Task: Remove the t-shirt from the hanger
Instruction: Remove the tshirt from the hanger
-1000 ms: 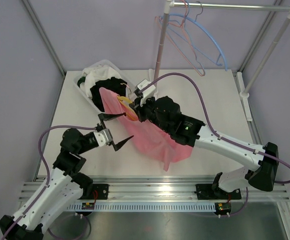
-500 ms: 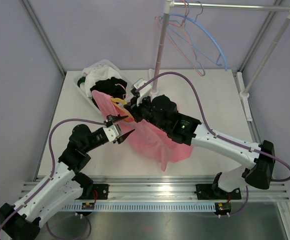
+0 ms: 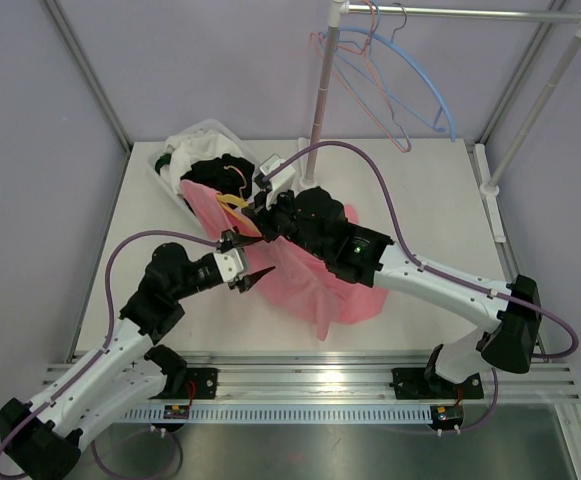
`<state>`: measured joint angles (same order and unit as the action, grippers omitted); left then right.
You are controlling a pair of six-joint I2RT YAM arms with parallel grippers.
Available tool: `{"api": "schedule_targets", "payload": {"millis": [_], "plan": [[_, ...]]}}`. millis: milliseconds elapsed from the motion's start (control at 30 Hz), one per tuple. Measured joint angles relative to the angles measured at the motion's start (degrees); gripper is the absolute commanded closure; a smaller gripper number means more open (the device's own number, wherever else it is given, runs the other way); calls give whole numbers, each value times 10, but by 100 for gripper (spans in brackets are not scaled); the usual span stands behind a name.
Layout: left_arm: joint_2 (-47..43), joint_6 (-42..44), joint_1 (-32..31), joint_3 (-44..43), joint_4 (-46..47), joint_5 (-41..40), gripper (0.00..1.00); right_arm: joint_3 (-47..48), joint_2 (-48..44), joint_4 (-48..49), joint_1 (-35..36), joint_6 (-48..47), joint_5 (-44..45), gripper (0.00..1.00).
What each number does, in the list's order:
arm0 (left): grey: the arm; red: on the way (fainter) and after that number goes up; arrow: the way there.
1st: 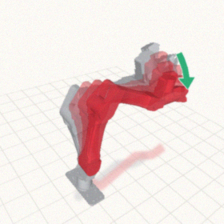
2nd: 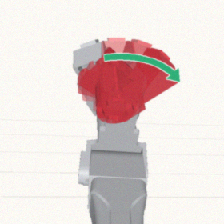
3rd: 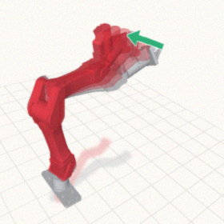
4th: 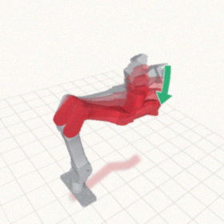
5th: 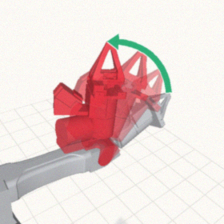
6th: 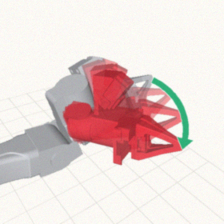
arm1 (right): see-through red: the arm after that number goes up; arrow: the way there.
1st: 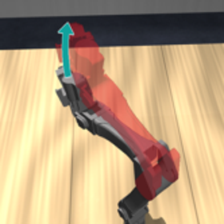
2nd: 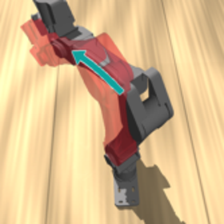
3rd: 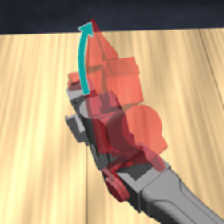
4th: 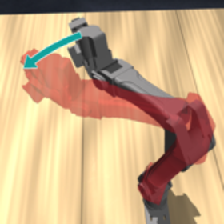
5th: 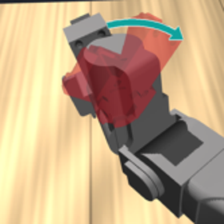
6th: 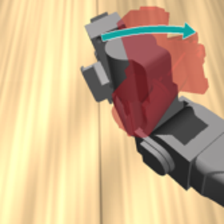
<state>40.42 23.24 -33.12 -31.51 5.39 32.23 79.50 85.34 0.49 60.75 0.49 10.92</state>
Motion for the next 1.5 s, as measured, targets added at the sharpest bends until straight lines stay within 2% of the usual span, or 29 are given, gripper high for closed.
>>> {"api": "schedule_targets", "payload": {"millis": [67,100,133,200,233,533,700,833,1000,1167,1367,1500], "plan": [[2,-1,0,-3,-2,6,34,0,2,-1,0,0,0,100],[4,-2,0,-4,-2,7,39,0,3,-1,0,0,0,100],[6,-3,0,-5,-2,9,57,1,4,-1,0,0,0,100],[11,-9,-1,-7,-7,12,79,3,7,-1,0,0,0,100],[13,-10,-1,-8,-8,13,99,5,8,-1,0,0,-1,100],[18,-44,-1,-25,-12,-1,100,7,9,-2,0,0,1,100],[17,-85,23,-46,-21,8,100,7,9,0,0,-19,6,100],[18,-129,85,-66,-25,50,100,7,10,8,0,-39,17,100],[48,-218,194,-92,6,162,100,7,26,30,0,-66,23,100],[112,-328,273,-95,70,259,100,25,66,41,0,-87,34,100],[138,-473,357,-91,190,327,100,54,104,45,-8,-99,35,100],[139,-539,375,-82,266,355,100,55,106,56,-36,-87,28,100]]}}
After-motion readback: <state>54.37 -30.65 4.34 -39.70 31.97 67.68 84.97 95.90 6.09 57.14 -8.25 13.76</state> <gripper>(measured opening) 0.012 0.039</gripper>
